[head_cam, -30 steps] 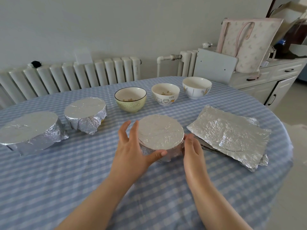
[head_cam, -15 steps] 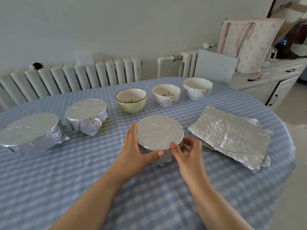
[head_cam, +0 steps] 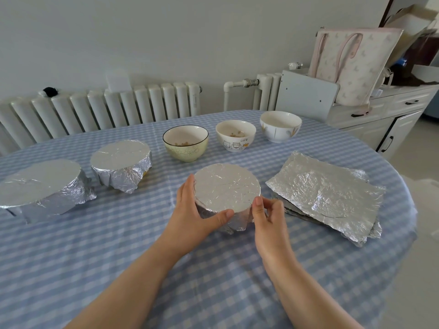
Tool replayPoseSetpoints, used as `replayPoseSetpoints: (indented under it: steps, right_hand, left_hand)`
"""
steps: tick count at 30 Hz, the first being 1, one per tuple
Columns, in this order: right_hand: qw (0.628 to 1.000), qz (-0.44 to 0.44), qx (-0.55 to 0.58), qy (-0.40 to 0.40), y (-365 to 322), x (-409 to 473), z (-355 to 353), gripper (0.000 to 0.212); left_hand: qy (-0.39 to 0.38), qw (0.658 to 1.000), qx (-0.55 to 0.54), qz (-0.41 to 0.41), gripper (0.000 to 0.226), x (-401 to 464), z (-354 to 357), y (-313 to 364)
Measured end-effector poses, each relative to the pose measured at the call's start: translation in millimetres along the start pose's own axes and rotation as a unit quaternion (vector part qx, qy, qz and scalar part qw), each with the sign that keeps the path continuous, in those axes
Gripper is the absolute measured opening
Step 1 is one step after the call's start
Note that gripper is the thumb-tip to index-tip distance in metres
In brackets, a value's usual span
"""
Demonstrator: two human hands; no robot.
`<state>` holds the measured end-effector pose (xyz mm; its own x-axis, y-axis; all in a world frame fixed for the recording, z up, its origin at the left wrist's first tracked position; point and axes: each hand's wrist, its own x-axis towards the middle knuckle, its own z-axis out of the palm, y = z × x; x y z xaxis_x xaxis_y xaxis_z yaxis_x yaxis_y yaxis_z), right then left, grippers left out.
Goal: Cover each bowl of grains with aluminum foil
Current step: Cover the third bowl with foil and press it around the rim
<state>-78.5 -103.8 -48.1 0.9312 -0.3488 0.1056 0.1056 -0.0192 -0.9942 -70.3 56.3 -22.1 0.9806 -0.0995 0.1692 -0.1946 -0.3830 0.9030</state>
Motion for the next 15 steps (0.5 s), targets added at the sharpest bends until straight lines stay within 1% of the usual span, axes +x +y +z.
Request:
replayPoseSetpoints:
  steps: [3,7,10,13,15]
  right_hand:
    - [1.000,0.002,-0.020,0.011,0.0,1.0,1.3,0.010]
    - [0.999,0.026,-0.008,0.032,0.3,1.3,7.0,0.014]
    - [0.994,0.074,0.064,0.055,-3.5,-3.0,16.0,0.014]
    - [0.976,0.129,0.153,0.088,-10.2,-6.6,26.2,0.015]
    - [0.966,0.142,0.187,0.108,-13.9,-6.7,30.5,0.016]
  left_hand:
    - [-0.002,1.000,0.002,-0.003,0.083,-0.5,-0.2,1.0]
    - [0.000,1.000,0.006,-0.004,0.105,0.2,0.2,-1.4]
    - [0.002,1.000,0.016,-0.012,0.119,0.4,0.6,-2.6]
    - [0.004,1.000,0.019,-0.007,0.118,0.7,1.4,-3.6]
    - [0.006,1.000,0.023,-0.007,0.117,1.7,1.4,-4.8]
